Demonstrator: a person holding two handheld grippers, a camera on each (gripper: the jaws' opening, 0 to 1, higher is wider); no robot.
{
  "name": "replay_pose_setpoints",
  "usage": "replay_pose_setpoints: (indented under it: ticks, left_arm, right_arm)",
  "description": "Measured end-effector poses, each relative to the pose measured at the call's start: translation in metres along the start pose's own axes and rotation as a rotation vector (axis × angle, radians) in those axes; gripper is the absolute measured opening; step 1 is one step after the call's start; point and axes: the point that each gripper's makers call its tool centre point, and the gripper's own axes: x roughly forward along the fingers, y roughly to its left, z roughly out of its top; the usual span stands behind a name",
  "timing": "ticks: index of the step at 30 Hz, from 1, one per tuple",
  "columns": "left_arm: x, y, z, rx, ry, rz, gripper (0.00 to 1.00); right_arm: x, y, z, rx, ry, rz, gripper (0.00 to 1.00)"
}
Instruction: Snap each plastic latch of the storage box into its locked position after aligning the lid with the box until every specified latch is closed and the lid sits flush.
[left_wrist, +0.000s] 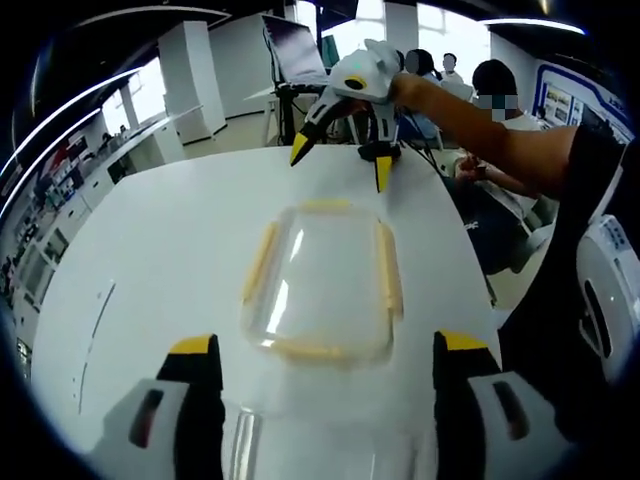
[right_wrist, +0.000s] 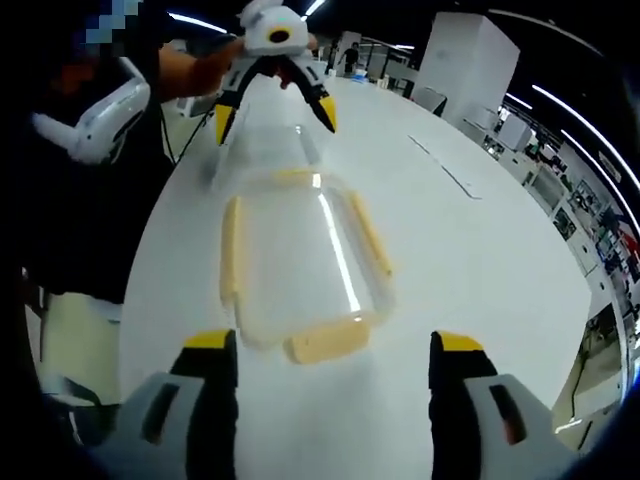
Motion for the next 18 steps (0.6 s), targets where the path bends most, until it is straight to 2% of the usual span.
replay_pose_setpoints:
  ticks: [4,7,11,18]
  left_arm:
    - [0.000,0.000,-0.002,-0.005,0.007,0.000,0.88]
    - [-0.001,0.000,-0.002,-0.011,0.007,0.001,0.87]
    - [0.000,-0.001,-0.004,-0.015,0.015,-0.008,0.82]
    - [0.001,0.005,-0.002,-0.012,-0.008,0.017,0.81]
  right_arm:
    - [0.001,-0.003,0.000,-0.019,0.005,0.012,0.75]
    - [0.001,-0.001,0.004,-0.042,-0.019,0.043,0.73]
    - [0.005,0.001,0.001,-0.063,0.013,0.070,0.72]
    - [0.015,-0.005,-0.008,-0.035,0.020,0.093,0.73]
